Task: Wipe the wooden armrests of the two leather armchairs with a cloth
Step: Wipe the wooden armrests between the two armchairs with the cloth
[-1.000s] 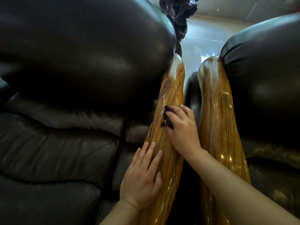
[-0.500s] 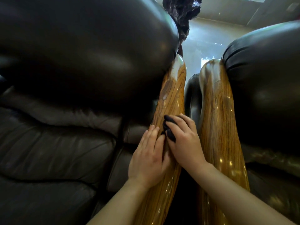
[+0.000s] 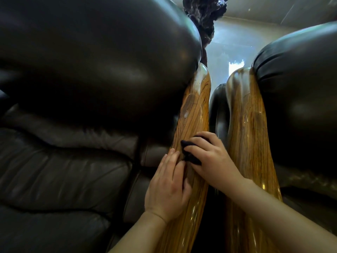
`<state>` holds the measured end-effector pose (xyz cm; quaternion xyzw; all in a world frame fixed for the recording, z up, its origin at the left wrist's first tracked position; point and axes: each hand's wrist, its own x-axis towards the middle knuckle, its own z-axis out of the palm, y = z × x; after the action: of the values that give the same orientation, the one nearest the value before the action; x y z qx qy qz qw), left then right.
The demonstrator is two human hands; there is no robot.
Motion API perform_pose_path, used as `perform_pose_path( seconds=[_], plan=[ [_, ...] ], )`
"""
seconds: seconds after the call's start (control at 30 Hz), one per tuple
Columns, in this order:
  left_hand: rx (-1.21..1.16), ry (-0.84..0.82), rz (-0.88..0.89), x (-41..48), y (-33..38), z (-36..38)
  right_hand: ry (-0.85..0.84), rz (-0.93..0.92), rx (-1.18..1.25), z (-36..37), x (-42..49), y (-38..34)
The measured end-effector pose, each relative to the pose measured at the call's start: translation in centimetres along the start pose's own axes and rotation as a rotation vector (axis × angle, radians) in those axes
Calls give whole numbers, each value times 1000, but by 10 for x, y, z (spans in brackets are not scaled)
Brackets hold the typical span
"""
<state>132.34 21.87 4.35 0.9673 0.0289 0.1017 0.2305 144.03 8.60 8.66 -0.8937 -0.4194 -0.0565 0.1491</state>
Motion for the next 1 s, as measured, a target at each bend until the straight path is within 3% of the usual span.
perform_pose_path(
  seconds=[0.13, 0.2, 0.4, 0.57, 0.73, 0.9, 1.0],
  plan=[
    [3, 10, -4, 0, 0, 1, 150, 215, 111, -8, 20, 12],
    [-6, 13, -8, -1, 0, 1, 255, 228, 215, -13, 34, 10],
    [-19, 10, -28, -1, -1, 1, -80, 60, 160, 3, 48, -1],
    [-14, 43, -2, 0, -1, 1, 36, -24, 183, 6, 11, 22],
    [-11, 43, -5, -1, 0, 1, 127, 268, 118, 4, 32, 21],
    [-14, 36, -9, -1, 0, 0, 52, -4, 81, 9, 2, 16],
    [-29, 34, -14, -1, -1, 1, 135, 223, 126, 13, 22, 28]
  ],
)
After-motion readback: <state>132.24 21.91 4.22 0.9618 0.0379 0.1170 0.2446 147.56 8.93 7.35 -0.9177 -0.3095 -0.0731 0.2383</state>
